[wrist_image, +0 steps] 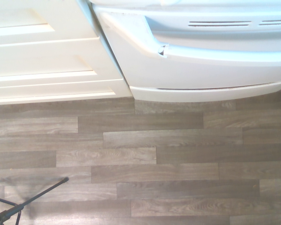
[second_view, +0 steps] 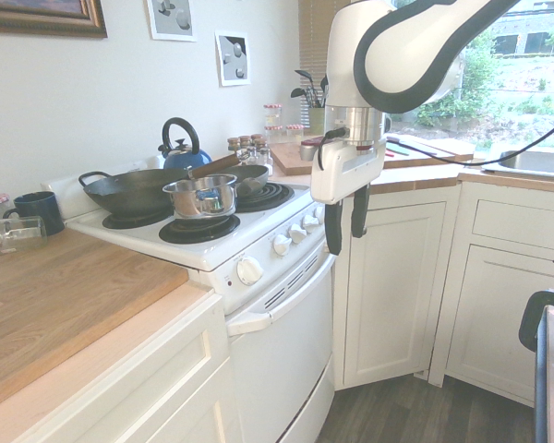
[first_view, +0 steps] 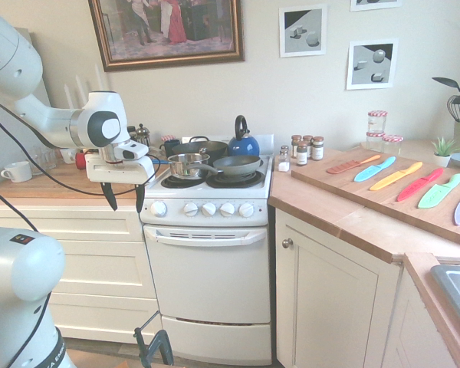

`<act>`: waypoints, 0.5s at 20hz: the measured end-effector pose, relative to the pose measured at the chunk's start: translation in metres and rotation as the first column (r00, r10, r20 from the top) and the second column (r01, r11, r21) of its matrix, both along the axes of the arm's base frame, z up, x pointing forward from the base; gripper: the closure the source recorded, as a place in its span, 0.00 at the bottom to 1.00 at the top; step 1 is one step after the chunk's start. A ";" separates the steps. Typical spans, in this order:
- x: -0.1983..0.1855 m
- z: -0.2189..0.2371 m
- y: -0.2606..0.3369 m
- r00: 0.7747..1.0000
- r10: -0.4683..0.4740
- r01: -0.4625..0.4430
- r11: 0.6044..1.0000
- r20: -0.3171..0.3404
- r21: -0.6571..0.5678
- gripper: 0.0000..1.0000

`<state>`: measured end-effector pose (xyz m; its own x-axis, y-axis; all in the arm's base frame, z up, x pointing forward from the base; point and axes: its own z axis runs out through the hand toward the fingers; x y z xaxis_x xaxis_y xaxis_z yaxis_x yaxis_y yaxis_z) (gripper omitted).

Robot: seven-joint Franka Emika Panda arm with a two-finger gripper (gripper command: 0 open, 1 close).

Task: Open the oven

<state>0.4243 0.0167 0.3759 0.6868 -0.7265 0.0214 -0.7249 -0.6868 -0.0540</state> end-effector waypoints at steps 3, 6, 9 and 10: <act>-0.001 -0.006 -0.002 1.000 0.001 -0.001 1.000 -0.009 -0.005 0.00; 0.004 -0.039 -0.010 0.999 -0.025 0.024 1.000 -0.021 -0.019 0.00; 0.015 -0.098 -0.021 0.997 -0.071 0.071 0.996 0.000 -0.052 0.00; 0.019 -0.118 -0.028 0.997 -0.074 0.075 0.996 0.016 -0.057 0.00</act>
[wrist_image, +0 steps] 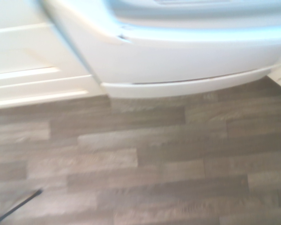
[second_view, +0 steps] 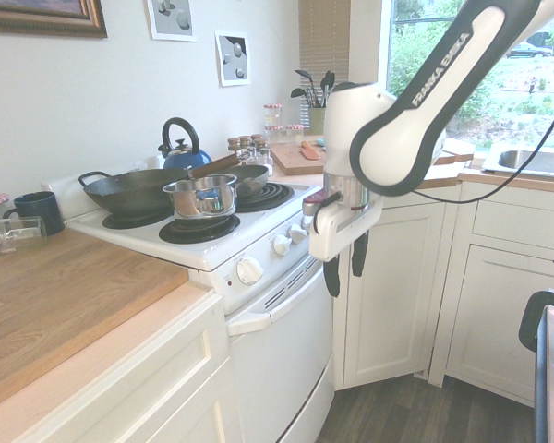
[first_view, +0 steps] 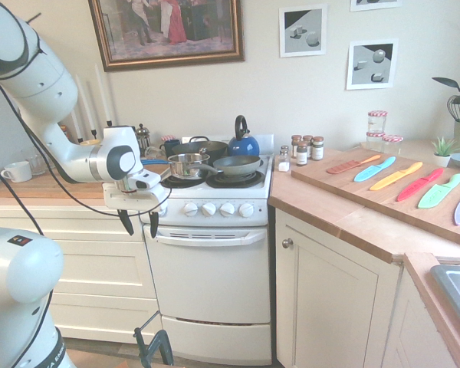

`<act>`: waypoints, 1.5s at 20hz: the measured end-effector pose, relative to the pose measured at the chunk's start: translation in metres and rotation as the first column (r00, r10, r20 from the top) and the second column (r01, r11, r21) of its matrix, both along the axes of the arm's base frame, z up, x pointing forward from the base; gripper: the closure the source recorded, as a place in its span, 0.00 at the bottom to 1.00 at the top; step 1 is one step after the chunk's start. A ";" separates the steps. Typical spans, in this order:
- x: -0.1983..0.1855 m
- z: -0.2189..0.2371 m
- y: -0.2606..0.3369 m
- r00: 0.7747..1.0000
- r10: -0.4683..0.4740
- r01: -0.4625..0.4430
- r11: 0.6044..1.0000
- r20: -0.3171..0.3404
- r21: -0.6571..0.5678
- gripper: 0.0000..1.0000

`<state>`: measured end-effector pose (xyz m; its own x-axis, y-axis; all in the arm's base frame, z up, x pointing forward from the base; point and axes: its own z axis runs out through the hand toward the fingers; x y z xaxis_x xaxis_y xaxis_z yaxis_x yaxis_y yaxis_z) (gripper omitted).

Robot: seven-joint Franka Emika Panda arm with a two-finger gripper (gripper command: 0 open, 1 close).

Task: Open the oven

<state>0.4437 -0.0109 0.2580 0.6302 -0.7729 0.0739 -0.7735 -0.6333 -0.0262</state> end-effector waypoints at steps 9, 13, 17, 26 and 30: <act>0.081 -0.068 -0.049 0.987 -0.014 0.022 0.998 0.160 -0.050 0.00; 0.108 -0.063 -0.050 0.981 0.006 0.004 0.999 0.195 -0.050 0.00; 0.120 -0.062 -0.053 0.981 0.012 -0.004 0.999 0.191 -0.042 0.00; 0.131 -0.115 -0.063 0.983 0.048 -0.043 0.999 0.177 -0.030 0.00; 0.116 -0.123 -0.091 0.979 0.085 -0.080 0.996 0.184 -0.032 0.00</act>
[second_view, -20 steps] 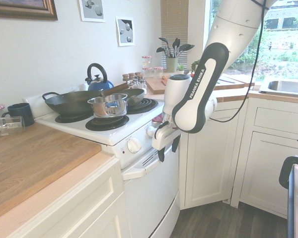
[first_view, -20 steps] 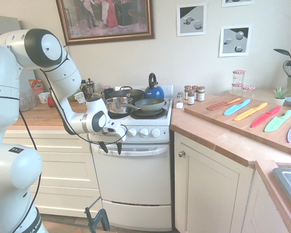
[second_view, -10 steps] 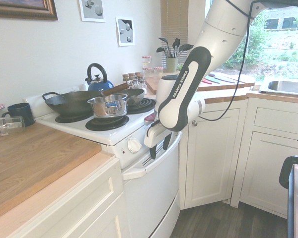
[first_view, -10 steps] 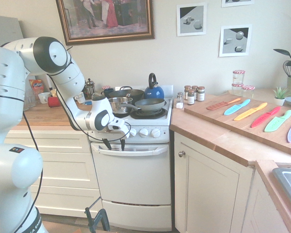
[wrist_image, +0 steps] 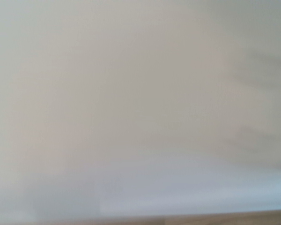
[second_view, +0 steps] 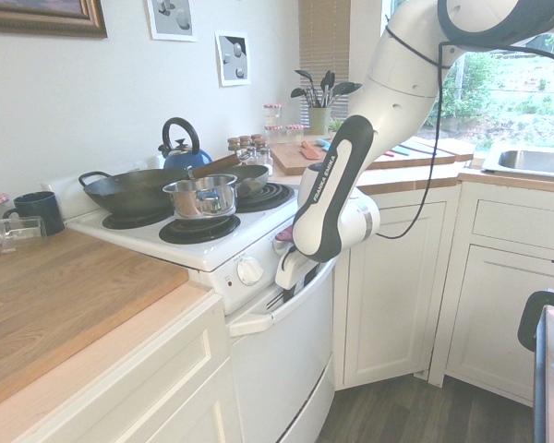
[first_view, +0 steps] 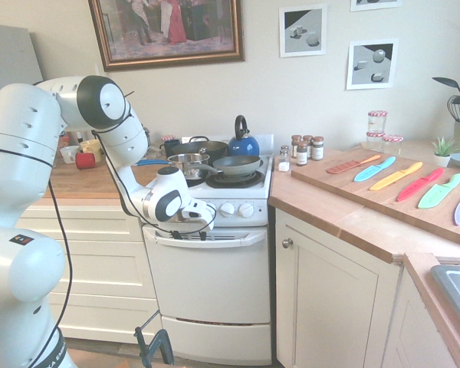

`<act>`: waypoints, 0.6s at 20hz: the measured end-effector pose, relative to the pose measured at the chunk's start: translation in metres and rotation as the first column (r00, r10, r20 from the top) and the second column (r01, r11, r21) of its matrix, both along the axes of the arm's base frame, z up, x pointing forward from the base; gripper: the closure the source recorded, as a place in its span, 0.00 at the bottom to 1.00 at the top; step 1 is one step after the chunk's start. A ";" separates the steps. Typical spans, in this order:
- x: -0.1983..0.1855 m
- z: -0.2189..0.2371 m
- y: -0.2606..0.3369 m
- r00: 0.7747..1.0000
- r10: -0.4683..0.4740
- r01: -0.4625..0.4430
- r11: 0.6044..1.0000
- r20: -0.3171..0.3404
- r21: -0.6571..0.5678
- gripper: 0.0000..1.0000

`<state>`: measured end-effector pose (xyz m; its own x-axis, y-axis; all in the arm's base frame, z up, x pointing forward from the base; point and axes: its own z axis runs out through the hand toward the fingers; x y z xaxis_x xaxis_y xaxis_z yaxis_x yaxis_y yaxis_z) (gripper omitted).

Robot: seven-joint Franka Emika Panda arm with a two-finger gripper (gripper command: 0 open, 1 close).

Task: Open the oven

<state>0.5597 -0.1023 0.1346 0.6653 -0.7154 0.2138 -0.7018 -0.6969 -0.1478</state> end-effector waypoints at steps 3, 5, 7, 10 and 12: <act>-0.048 -0.021 -0.037 0.996 0.045 -0.046 0.999 -0.072 -0.007 0.00; -0.094 -0.039 -0.062 0.989 0.072 -0.074 0.997 -0.128 -0.013 0.00; -0.137 -0.046 -0.079 0.984 0.084 -0.088 0.996 -0.156 -0.021 0.00; -0.179 -0.025 -0.090 0.983 0.067 -0.072 0.997 -0.173 -0.025 0.00; -0.182 0.002 -0.085 0.976 0.091 -0.096 0.995 -0.197 -0.019 0.00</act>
